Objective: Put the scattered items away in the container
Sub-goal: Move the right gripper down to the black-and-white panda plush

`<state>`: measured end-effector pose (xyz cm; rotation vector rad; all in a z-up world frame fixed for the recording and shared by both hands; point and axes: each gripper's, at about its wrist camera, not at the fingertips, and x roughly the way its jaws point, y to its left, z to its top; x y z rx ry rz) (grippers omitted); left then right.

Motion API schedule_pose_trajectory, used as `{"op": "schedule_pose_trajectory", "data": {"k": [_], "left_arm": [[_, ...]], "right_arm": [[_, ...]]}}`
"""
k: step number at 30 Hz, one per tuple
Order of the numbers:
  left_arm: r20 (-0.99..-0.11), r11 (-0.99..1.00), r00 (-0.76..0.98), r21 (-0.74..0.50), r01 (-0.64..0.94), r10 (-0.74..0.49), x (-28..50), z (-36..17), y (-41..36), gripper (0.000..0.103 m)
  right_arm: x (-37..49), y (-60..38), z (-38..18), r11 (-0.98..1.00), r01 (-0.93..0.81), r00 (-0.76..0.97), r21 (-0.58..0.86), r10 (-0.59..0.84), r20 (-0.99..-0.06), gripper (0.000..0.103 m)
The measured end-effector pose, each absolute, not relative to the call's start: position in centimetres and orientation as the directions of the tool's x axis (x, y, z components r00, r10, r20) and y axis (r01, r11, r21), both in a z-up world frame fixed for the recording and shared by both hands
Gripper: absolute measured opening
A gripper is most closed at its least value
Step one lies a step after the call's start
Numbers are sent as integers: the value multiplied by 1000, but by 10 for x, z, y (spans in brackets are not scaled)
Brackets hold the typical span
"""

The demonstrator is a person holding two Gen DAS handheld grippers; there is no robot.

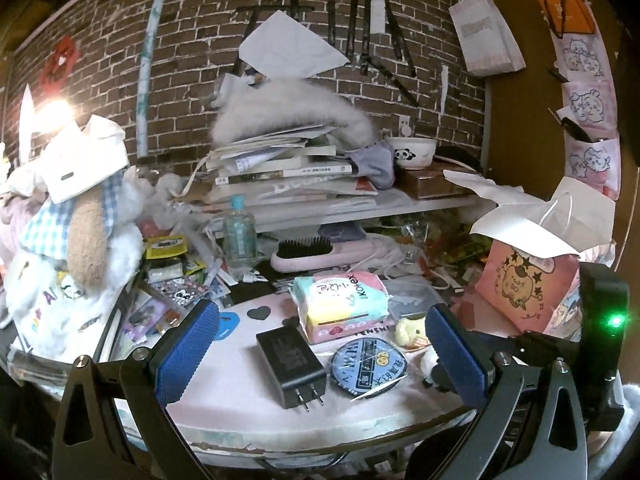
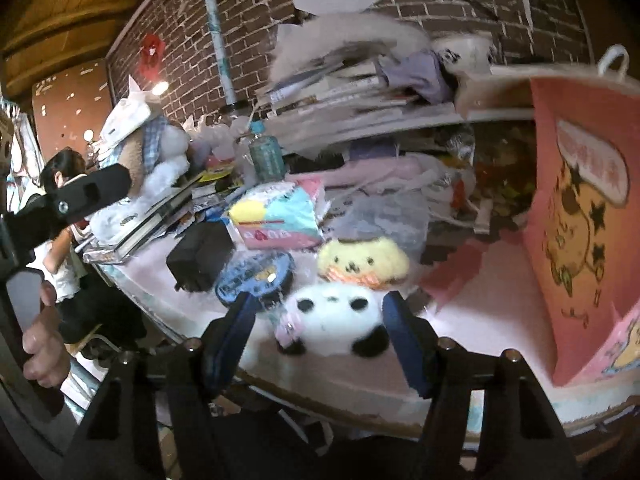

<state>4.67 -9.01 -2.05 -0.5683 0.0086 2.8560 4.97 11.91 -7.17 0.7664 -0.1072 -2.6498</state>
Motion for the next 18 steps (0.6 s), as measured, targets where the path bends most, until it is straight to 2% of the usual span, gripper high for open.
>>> {"op": "schedule_pose_trajectory", "data": {"k": [9, 18], "left_arm": [[-381, -974, -897, -42, -224, 223, 47, -21, -90, 103], [-375, -971, -897, -38, -235, 232, 46, -20, -84, 103]], "right_arm": [[30, 114, -81, -927, 334, -747, 172, -372, -551, 64], [31, 113, -83, -930, 353, -746, 103, -346, -569, 64]]}}
